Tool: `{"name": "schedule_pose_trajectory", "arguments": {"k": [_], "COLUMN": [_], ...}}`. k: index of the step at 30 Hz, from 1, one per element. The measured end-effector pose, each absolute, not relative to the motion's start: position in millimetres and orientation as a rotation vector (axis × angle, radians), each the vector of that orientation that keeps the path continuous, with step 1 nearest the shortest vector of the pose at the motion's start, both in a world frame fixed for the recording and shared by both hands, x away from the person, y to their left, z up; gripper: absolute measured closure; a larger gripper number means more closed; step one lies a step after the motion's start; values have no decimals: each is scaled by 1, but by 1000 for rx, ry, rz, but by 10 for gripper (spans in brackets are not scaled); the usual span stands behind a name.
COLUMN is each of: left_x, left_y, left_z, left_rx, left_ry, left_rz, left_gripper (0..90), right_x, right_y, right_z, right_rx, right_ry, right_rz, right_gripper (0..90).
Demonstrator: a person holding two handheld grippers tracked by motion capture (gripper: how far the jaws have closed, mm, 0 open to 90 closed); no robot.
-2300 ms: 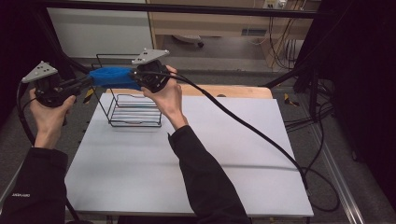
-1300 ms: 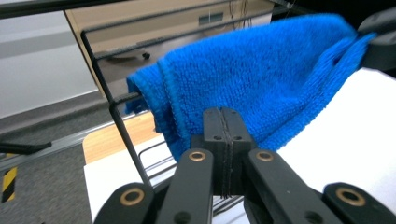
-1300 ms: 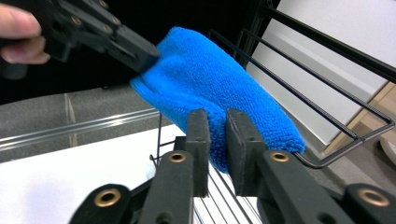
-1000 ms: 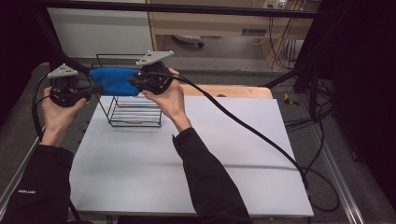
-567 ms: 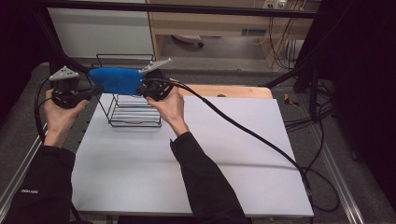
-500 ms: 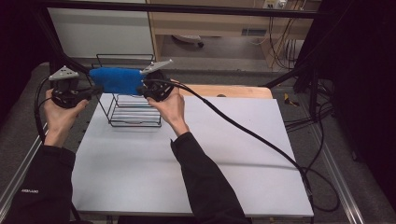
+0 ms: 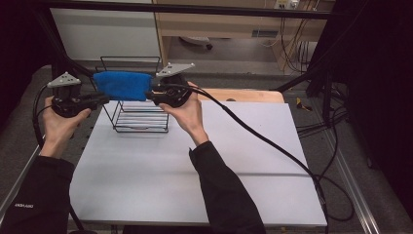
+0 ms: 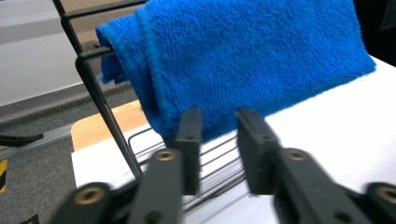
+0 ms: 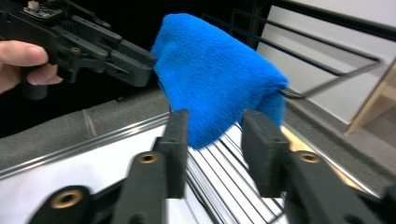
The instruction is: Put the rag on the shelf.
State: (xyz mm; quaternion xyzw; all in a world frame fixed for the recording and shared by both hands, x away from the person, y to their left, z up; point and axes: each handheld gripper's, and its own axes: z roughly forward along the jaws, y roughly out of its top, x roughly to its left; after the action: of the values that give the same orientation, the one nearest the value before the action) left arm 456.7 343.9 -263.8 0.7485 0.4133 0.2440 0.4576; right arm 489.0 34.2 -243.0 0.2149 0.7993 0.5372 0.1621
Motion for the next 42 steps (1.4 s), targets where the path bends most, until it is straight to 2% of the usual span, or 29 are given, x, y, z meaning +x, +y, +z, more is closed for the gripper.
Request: {"name": "schedule_pose_trajectory", "arguments": {"k": [12,20,28,42], "left_x": [433,420,410,395], "left_y": [333,320,304,284], "left_z": [-286,-311,-336,-377], "left_rx": [1865,1874,1894,1932], "left_ry": [997,964,949,934], "left_rz": [574,559,540,487], "left_gripper": [350,182,70,62], "right_x": [472,461,450,427], "right_y": [-20,-62,-103,-167], "right_z": [-254,-273,-298,-358], "right_rx": [729,799,875,1002], "right_ry": [2267,2239,2232,2256], "right_rz": [1491,1460,1441,1390], "right_gripper": [272,107,58,15]}}
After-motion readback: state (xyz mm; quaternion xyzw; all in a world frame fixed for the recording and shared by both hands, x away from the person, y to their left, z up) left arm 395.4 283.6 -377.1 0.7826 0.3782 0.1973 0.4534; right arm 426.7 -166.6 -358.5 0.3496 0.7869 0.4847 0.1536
